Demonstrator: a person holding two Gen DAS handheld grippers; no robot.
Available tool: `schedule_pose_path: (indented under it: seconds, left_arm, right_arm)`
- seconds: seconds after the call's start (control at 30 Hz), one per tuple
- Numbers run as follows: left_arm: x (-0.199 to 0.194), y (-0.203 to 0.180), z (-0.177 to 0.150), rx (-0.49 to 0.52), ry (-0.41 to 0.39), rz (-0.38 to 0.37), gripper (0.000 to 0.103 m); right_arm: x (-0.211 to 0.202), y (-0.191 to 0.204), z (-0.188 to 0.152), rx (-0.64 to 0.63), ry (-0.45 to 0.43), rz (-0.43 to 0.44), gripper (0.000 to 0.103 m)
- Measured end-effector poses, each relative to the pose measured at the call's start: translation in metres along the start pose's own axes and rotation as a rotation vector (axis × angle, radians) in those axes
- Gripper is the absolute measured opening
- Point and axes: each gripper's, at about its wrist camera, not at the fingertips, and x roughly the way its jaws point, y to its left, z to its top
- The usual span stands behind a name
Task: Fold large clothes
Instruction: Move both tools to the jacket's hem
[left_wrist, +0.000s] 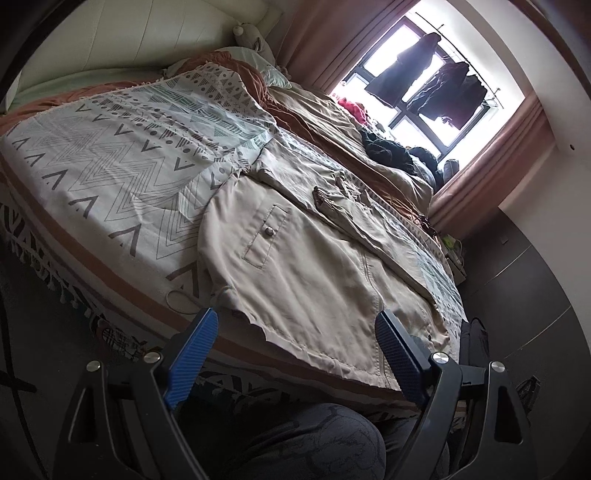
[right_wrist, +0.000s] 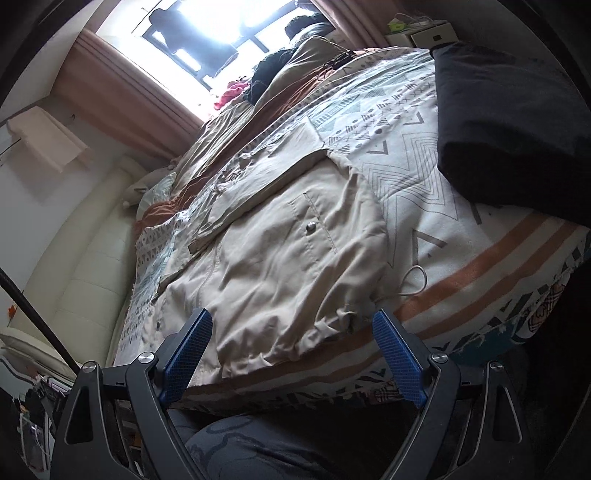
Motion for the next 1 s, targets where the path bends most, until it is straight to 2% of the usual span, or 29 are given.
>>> schedule_pose_path:
  seconds: [0.1, 0.13, 0.17, 0.27, 0.33, 0.4, 0.57, 0.73, 0.9, 1.0]
  left_arm:
    - [0.009, 0.011, 0.0, -0.029, 0.009, -0.008, 0.088]
    - [0.013, 0.015, 0.001, -0.041, 0.014, -0.009, 0.088]
    - [0.017, 0.018, 0.002, -0.05, 0.018, -0.006, 0.088]
    - [0.033, 0.03, 0.005, -0.08, 0.038, 0.007, 0.088]
    - [0.044, 0.035, 0.008, -0.094, 0.052, 0.015, 0.087]
    - [0.058, 0.041, 0.011, -0.108, 0.073, 0.023, 0.08]
    - [0.091, 0.058, 0.02, -0.148, 0.131, 0.026, 0.079]
    - [0.119, 0.078, 0.029, -0.196, 0.174, 0.039, 0.079]
    - [0.135, 0.081, 0.044, -0.211, 0.186, 0.029, 0.079]
    - [0.146, 0.082, 0.048, -0.232, 0.212, -0.002, 0.078]
  right_arm:
    - [0.007, -0.013, -0.001, 0.031, 0.016, 0.004, 0.088]
    - [0.01, -0.017, -0.001, 0.044, 0.02, 0.006, 0.085]
    - [0.014, -0.021, -0.001, 0.058, 0.029, 0.014, 0.076]
    - [0.031, -0.027, 0.003, 0.096, 0.054, 0.03, 0.068]
    - [0.042, -0.029, 0.004, 0.115, 0.062, 0.025, 0.068]
    - [0.054, -0.033, 0.005, 0.142, 0.076, 0.019, 0.068]
    - [0.078, -0.045, 0.01, 0.229, 0.112, 0.017, 0.067]
    - [0.087, -0.05, 0.02, 0.276, 0.095, 0.061, 0.067]
    - [0.101, -0.052, 0.02, 0.303, 0.083, 0.086, 0.067]
    - [0.107, -0.054, 0.021, 0.306, 0.079, 0.089, 0.067]
